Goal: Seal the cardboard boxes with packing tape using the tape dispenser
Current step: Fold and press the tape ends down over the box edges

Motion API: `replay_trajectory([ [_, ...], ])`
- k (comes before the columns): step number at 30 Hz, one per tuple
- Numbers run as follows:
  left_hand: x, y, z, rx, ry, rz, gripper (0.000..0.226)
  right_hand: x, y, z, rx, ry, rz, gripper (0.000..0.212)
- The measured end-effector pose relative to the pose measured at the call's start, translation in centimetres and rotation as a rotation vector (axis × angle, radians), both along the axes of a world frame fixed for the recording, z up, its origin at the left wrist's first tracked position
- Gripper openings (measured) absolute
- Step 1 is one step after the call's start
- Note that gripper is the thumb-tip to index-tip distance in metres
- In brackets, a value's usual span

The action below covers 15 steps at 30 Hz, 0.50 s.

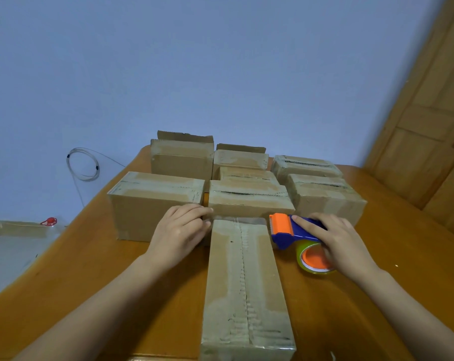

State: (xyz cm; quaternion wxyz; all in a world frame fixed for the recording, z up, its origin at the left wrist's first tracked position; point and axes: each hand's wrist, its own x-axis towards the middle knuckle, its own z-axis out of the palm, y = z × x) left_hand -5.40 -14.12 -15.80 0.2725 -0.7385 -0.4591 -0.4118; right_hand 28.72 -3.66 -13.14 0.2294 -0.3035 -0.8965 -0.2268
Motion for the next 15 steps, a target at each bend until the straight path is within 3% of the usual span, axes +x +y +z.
replay_trajectory([
  [9,1.5,-0.3,-1.6,-0.022,-0.195,0.082,0.016,-0.9,-0.6,-1.0,-0.023,0.061,0.016,0.098],
  [12,2.2,-0.6,-1.9,-0.037,-0.261,0.124,0.002,-1.0,-0.7,-0.8,-0.027,0.063,0.005,0.099],
  [15,2.4,-1.3,-3.1,-0.115,-0.234,0.199,0.031,-1.1,-0.8,-0.8,-0.022,0.058,-0.010,0.101],
])
